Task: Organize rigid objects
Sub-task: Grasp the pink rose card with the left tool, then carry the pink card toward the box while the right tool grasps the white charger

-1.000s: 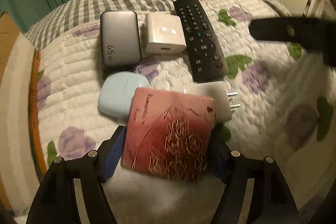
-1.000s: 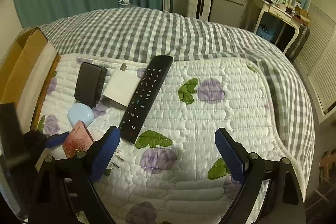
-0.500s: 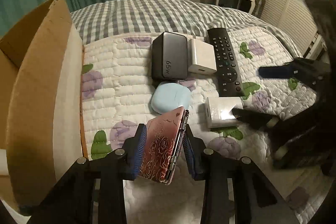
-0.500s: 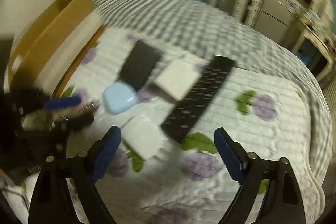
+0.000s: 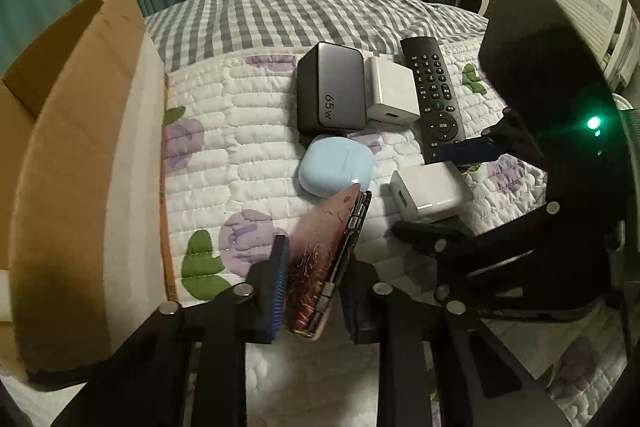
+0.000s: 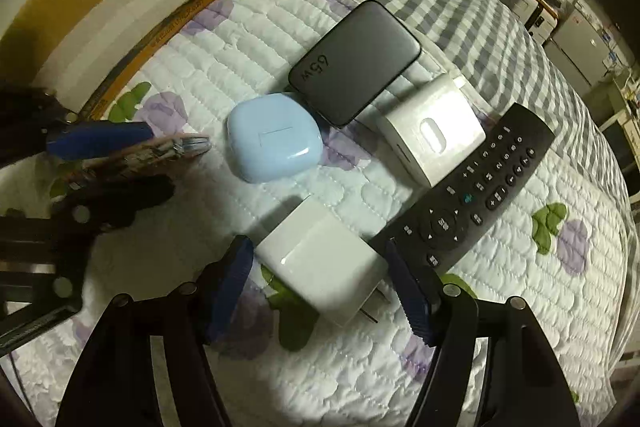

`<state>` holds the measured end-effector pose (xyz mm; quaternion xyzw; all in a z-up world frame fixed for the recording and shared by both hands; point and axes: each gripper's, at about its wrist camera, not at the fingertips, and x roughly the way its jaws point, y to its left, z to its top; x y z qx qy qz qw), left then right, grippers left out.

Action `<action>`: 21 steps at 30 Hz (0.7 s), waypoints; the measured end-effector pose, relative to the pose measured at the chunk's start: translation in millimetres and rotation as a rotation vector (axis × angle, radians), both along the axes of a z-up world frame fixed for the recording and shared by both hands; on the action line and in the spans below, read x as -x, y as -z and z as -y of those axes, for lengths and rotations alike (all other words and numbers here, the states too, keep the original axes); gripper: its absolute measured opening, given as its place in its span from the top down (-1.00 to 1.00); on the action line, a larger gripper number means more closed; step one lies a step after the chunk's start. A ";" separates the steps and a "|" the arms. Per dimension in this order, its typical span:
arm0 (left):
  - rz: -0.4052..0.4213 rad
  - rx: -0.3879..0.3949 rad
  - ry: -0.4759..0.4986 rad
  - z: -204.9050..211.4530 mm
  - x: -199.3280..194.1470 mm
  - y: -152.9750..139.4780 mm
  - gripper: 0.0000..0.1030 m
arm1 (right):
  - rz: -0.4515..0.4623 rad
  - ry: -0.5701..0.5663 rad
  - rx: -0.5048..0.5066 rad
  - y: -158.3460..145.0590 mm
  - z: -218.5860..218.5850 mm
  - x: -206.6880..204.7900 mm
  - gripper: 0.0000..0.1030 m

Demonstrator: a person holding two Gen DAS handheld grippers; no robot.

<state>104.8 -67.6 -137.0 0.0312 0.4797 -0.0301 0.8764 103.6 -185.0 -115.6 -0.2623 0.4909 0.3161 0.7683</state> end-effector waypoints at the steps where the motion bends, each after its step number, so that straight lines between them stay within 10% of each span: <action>1: 0.005 0.004 0.001 -0.8 2.6 -2.9 0.62 | 0.010 0.000 0.005 0.9 -1.6 1.2 -0.29; 21: 0.161 0.069 0.015 -6.0 37.0 -84.6 0.81 | 0.184 0.148 -0.146 -94.0 31.8 29.0 -0.27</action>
